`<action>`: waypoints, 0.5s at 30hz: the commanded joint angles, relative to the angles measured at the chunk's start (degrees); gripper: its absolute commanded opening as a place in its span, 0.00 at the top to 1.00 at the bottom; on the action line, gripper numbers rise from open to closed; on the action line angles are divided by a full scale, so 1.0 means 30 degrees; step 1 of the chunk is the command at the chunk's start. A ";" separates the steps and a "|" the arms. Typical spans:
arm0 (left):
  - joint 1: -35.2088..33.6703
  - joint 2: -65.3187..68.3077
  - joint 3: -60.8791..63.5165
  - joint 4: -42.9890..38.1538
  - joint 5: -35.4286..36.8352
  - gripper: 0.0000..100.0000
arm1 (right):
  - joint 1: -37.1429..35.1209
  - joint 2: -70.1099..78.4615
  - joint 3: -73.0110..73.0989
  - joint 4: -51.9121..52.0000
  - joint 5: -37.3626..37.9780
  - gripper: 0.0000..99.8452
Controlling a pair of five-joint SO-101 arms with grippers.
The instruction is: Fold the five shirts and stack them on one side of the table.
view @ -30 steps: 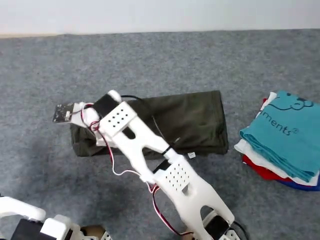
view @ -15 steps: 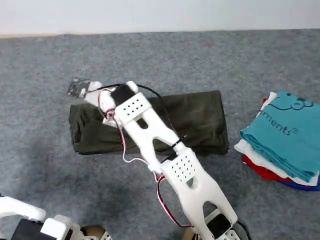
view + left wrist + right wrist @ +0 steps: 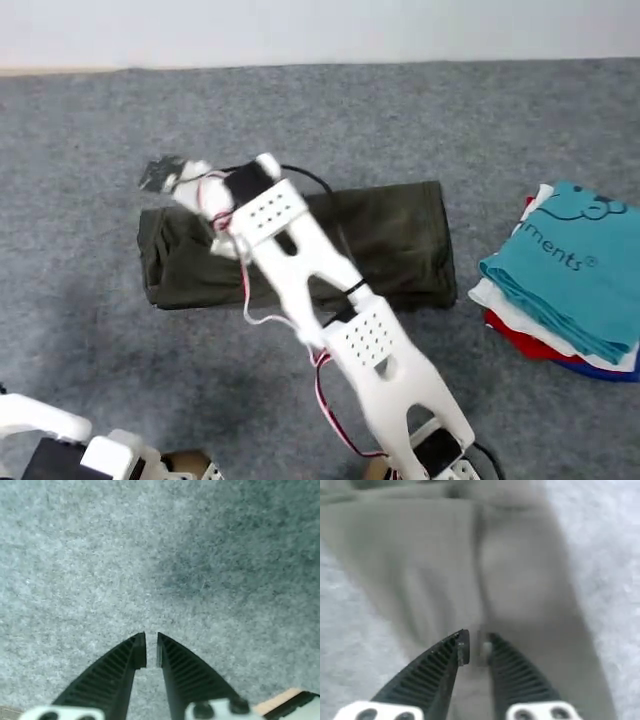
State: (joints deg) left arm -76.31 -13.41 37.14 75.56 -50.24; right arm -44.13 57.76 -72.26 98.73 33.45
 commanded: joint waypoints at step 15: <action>0.0147 -0.0527 -0.0073 -0.0176 0.0059 0.96 | 0.1773 0.3678 -0.1641 -0.1363 -0.0821 0.99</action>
State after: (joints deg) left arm -76.31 -13.41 37.41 75.56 -50.24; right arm -42.02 69.01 -74.46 94.59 31.43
